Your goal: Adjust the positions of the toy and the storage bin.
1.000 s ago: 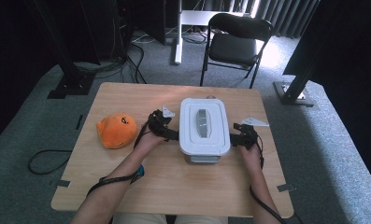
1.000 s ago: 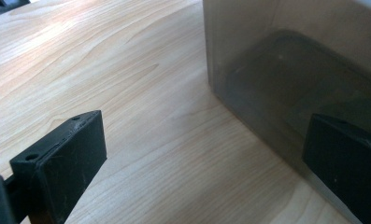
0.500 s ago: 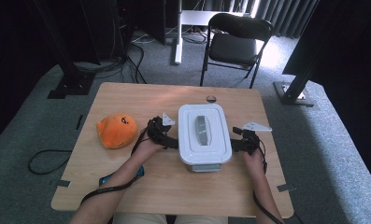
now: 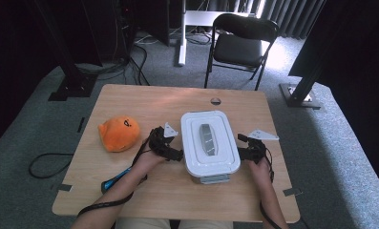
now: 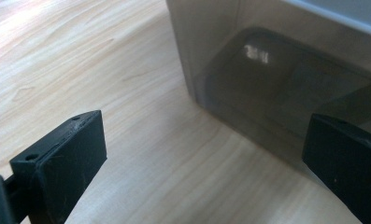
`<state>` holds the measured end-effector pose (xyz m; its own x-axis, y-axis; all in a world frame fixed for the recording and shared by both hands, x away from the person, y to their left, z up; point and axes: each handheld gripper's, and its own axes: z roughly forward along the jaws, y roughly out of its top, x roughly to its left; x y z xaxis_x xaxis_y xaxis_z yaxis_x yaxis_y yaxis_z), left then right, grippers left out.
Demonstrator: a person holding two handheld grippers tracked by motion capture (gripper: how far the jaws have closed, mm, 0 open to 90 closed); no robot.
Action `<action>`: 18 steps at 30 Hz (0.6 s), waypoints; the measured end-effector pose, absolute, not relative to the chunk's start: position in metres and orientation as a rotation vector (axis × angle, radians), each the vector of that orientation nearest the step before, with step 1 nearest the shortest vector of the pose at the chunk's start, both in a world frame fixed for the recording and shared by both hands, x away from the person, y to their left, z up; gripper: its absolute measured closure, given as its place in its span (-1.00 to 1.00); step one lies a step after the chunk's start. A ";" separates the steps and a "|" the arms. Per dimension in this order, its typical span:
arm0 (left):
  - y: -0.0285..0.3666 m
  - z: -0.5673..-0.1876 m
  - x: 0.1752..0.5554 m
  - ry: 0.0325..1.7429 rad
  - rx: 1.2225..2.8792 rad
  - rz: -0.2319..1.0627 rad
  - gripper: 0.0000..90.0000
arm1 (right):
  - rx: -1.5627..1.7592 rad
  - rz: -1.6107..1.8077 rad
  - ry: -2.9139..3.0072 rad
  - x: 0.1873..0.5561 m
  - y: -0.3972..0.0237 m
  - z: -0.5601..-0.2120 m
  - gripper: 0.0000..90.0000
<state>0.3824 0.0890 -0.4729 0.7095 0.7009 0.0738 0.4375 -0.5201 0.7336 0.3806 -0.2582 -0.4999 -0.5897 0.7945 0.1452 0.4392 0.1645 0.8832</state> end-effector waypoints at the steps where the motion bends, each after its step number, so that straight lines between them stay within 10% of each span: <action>1: 0.089 -0.473 0.381 0.853 2.204 0.473 -0.99 | 1.171 1.393 2.099 0.379 -0.258 -0.500 -0.43; 18: 0.083 -0.470 0.335 0.808 2.226 0.428 -0.99 | 1.110 1.395 2.135 0.354 -0.263 -0.499 -0.42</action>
<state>0.3350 0.0835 -0.4704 0.7486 0.6601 0.0615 0.4214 -0.5453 0.7246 0.3538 -0.2632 -0.4985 -0.6275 0.7698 0.1170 0.4162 0.2047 0.8859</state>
